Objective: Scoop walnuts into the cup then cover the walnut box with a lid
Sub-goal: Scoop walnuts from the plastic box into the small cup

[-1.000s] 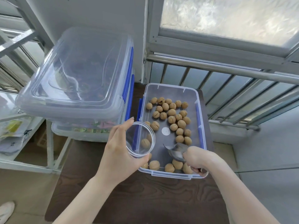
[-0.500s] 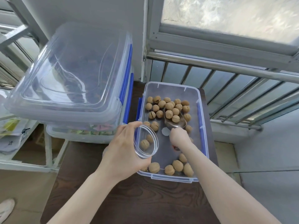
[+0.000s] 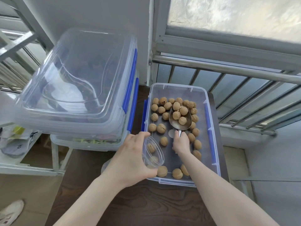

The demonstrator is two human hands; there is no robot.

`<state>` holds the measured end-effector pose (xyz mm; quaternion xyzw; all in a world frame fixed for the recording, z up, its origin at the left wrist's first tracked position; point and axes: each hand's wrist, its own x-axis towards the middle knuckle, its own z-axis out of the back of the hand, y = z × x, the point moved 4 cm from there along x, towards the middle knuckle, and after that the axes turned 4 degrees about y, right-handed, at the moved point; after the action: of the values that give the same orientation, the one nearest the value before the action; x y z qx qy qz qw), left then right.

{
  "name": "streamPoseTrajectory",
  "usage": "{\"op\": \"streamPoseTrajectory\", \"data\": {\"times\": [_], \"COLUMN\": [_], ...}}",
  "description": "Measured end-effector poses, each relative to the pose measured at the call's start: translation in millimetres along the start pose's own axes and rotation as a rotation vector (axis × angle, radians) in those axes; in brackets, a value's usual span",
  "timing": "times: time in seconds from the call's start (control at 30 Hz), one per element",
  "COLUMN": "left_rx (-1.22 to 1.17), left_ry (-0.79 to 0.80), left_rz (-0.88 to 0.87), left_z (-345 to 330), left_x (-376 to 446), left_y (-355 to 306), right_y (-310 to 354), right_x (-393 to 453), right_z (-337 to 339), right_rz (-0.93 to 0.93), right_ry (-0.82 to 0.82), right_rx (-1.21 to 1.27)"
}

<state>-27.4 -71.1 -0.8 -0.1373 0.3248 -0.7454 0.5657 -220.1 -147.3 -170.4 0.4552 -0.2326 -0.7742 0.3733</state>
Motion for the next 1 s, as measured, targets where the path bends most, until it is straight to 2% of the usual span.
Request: {"op": "streamPoseTrajectory", "data": {"times": [0.2,0.4,0.5,0.6,0.73,1.0], "left_rx": [-0.022,0.13,0.173,0.183,0.244,0.32], "left_ry": [-0.082,-0.195,-0.21,-0.204,-0.163,-0.117], "left_rz": [-0.007,-0.008,-0.051,-0.126,-0.324,-0.386], "left_z": [12.0,29.8,31.0,24.8,16.4,-1.2], "left_x": [12.5,35.4,42.4,40.3,30.8,12.2], "left_y": [-8.9,-30.2,-39.6,-49.7,-58.4,-55.5], "right_y": [7.8,47.8,73.7,95.5,119.2,131.5], "right_x": [-30.8,-101.5,-142.5,-169.3,-182.4,-192.4], "right_z": [35.0,119.4,164.9,192.9,205.6,191.6], "right_rz": [0.157,0.271,0.24,0.211,0.201,0.169], "right_ry": [0.092,0.316,0.514,0.614,0.666,0.663], "right_rx": [0.074,-0.009,-0.178,-0.404,-0.656,-0.973]}}
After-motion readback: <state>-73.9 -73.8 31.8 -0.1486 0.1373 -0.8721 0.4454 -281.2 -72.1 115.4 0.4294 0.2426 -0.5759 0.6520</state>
